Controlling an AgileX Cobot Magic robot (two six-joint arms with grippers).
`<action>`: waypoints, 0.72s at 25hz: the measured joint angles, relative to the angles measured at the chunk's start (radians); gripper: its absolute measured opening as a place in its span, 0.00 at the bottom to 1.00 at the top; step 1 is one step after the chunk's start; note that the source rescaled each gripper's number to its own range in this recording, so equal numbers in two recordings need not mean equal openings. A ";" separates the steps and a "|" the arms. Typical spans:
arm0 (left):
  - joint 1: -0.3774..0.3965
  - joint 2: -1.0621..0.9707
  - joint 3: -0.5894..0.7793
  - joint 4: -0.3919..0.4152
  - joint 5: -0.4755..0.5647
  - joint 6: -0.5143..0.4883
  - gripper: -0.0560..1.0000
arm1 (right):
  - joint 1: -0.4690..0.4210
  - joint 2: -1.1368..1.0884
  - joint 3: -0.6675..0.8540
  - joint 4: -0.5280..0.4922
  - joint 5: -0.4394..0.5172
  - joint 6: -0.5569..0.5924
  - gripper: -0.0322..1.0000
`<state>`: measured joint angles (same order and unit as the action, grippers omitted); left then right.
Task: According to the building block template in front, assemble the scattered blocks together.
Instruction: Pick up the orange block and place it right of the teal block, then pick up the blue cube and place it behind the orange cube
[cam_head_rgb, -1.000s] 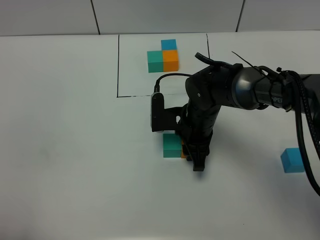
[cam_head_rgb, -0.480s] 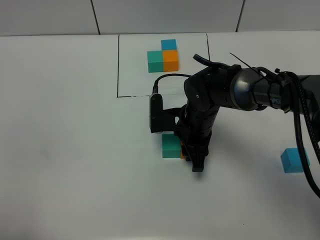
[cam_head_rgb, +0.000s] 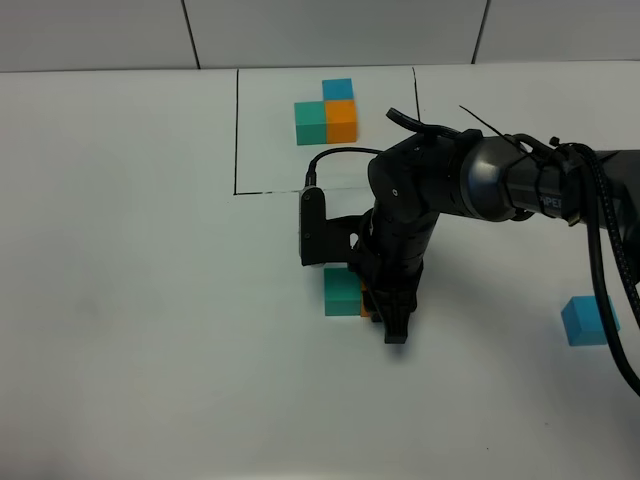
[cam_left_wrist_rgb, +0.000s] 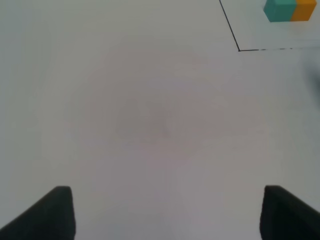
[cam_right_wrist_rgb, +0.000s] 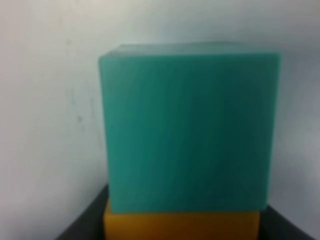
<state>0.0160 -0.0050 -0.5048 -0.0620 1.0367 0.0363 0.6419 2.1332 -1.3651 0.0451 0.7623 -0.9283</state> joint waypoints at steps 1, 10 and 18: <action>0.000 0.000 0.000 0.000 0.000 0.000 0.70 | 0.000 0.000 0.000 0.000 -0.003 0.002 0.12; 0.000 0.000 0.000 0.000 0.000 0.000 0.70 | -0.001 -0.046 0.009 -0.045 0.022 0.115 0.98; 0.000 0.000 0.000 0.000 0.000 0.000 0.70 | -0.175 -0.311 0.198 -0.102 -0.044 0.464 1.00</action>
<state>0.0160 -0.0050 -0.5048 -0.0620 1.0367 0.0363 0.4664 1.8220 -1.1672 -0.0566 0.7181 -0.4642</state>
